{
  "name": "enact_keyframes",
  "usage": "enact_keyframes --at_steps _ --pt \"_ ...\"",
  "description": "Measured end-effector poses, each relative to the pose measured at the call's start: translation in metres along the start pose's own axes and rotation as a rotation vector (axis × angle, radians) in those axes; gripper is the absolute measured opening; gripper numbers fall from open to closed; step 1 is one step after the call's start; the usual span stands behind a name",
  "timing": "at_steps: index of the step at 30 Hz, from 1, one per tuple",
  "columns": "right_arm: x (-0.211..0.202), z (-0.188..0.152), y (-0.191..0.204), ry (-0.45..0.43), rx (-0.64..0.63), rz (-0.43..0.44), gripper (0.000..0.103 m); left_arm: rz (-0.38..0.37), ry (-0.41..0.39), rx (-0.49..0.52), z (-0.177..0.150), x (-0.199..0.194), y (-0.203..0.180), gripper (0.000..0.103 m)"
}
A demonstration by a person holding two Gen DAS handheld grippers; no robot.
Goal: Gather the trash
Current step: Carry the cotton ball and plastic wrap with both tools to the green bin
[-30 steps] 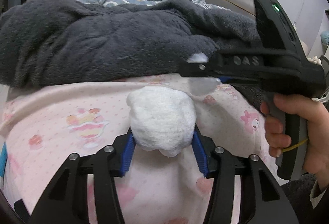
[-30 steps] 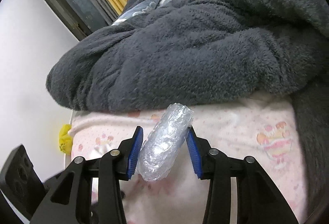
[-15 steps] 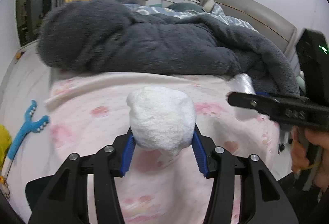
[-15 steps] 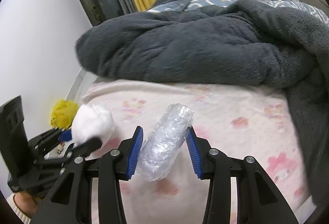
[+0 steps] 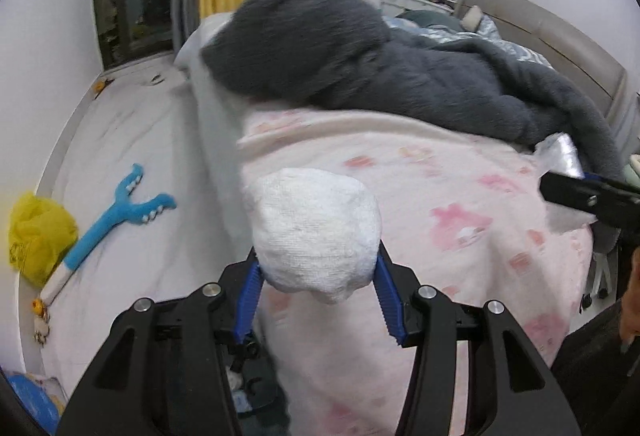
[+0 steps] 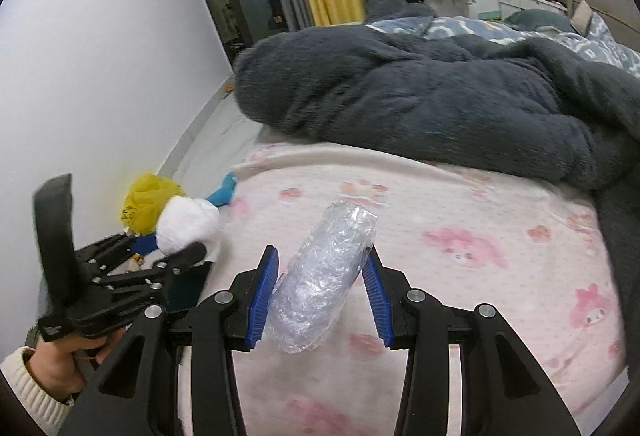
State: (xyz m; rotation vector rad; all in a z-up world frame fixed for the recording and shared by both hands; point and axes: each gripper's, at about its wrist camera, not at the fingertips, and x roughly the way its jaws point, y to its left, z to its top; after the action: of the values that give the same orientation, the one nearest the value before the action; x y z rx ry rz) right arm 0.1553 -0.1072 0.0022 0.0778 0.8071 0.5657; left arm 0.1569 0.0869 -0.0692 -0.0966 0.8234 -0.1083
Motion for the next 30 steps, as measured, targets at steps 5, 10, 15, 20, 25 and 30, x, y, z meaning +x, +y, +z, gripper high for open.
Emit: enact_keyframes --at_steps 5,10,15,20,25,30 --pt "0.015 0.007 0.031 0.006 -0.036 0.035 0.044 0.031 0.026 -0.063 -0.012 0.0 0.033 0.054" --pt "0.035 0.008 0.063 0.025 -0.076 0.079 0.044 0.063 0.067 -0.134 -0.028 0.001 0.071 0.054" --pt "0.054 0.009 0.099 0.042 -0.124 0.125 0.044 0.09 0.109 -0.201 -0.044 0.003 0.106 0.054" --pt "0.07 0.007 0.127 0.066 -0.16 0.155 0.044 0.115 0.152 -0.243 -0.059 0.006 0.131 0.054" --pt "0.087 0.007 0.149 0.09 -0.186 0.181 0.044 0.135 0.196 -0.277 -0.075 0.008 0.157 0.055" --pt "0.106 0.003 0.172 0.128 -0.22 0.204 0.044 0.157 0.275 -0.299 -0.094 0.019 0.177 0.055"
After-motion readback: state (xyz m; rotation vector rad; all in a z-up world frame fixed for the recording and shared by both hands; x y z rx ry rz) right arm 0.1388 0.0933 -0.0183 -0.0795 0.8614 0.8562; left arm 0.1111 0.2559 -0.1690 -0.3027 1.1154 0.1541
